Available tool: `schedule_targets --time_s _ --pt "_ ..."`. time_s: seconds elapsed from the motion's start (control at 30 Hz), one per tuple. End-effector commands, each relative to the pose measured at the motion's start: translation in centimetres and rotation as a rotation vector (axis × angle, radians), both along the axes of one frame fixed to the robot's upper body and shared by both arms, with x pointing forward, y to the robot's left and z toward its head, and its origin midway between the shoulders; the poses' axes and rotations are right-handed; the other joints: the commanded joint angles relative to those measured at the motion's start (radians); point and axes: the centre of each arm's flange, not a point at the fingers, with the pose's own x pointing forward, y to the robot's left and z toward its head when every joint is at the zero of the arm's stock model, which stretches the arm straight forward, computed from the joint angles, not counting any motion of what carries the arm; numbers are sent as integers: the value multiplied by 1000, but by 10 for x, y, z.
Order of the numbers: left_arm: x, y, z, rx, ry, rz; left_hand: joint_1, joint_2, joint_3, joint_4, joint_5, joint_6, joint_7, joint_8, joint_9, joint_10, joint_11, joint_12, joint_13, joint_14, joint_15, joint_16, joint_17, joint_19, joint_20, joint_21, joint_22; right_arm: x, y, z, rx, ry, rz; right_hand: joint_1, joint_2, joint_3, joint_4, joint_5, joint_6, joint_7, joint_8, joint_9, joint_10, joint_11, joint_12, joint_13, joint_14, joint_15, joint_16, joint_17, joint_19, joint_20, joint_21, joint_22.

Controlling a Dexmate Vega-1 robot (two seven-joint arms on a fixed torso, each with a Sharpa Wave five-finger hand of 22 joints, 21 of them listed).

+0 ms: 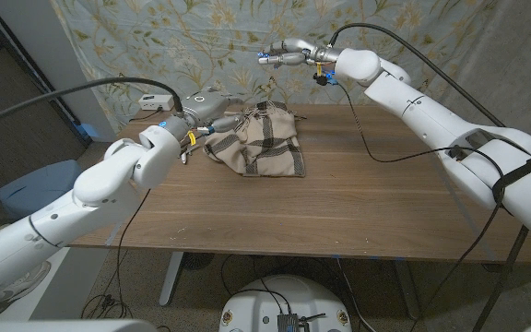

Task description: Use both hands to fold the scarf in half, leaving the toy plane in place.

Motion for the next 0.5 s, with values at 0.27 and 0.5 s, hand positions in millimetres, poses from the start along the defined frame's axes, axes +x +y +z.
schedule_targets --time_s 0.27,0.5 --pt "1 49 -6 -419 -25 -415 -71 -51 -51 22 1 -154 -4 2 0 -133 24 -24 4 -106 34 -23 0 -17 28 -12 6 -22 -90 -24 318 4 28 -31 15 -7 10 -9 -62 -18 -13 0 -80 -12 -20 -4 -72 18 -12 -18 -46 -6 -30 -1" --pt "11 60 -12 -528 41 -531 -88 -62 -65 30 4 -195 -9 1 -1 -151 32 -21 4 -133 38 -24 -1 -21 27 -16 7 -33 -110 -41 411 11 33 -64 11 -21 18 -16 -122 -24 -21 0 -128 -13 -23 -8 -103 24 -10 -30 -64 -2 -46 -3"
